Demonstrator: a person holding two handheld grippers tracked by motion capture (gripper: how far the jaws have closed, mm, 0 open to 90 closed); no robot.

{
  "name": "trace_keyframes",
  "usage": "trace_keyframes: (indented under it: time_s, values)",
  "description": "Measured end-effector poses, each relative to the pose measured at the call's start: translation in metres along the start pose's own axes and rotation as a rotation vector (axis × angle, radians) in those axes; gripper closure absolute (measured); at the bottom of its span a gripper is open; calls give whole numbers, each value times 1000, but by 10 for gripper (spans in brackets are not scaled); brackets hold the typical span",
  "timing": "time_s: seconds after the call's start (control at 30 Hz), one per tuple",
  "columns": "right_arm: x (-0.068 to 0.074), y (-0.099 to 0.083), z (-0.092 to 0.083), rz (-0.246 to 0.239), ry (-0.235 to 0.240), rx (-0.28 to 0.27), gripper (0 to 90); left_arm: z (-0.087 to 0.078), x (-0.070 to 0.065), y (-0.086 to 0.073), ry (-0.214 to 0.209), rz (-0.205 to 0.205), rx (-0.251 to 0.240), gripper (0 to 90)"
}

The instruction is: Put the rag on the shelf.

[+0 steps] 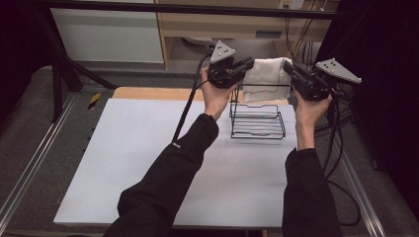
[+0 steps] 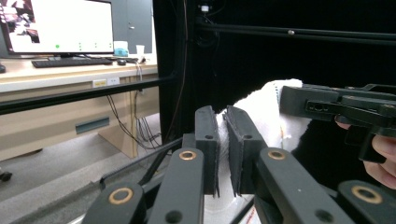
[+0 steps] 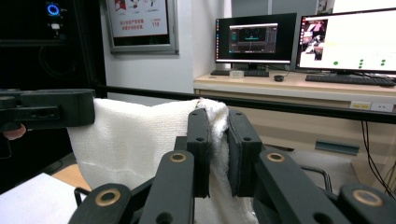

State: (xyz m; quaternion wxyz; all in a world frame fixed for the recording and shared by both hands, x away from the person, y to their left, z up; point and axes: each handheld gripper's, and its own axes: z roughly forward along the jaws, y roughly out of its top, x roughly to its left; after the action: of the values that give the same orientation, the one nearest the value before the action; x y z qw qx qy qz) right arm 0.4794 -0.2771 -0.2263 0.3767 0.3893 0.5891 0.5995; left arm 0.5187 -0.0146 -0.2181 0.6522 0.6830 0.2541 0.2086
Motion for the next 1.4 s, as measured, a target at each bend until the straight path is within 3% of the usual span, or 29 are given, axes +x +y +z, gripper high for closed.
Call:
trace_keyframes:
  time_s: [0.53, 0.83, 1.0, 1.4]
  values:
    - [5, -5, -16, -17, 6, 18, 800, -10, -10, -8, -40, -2, 18, 824]
    - [8, -9, -29, -16, 24, 41, 793, -17, -19, -14, -44, 20, 64, 815]
    - [11, -12, -35, -23, 33, 60, 792, -20, -19, -16, -53, -3, 88, 805]
    - [14, -20, -45, -42, 47, 94, 802, -25, -26, -24, -61, -7, 122, 782]
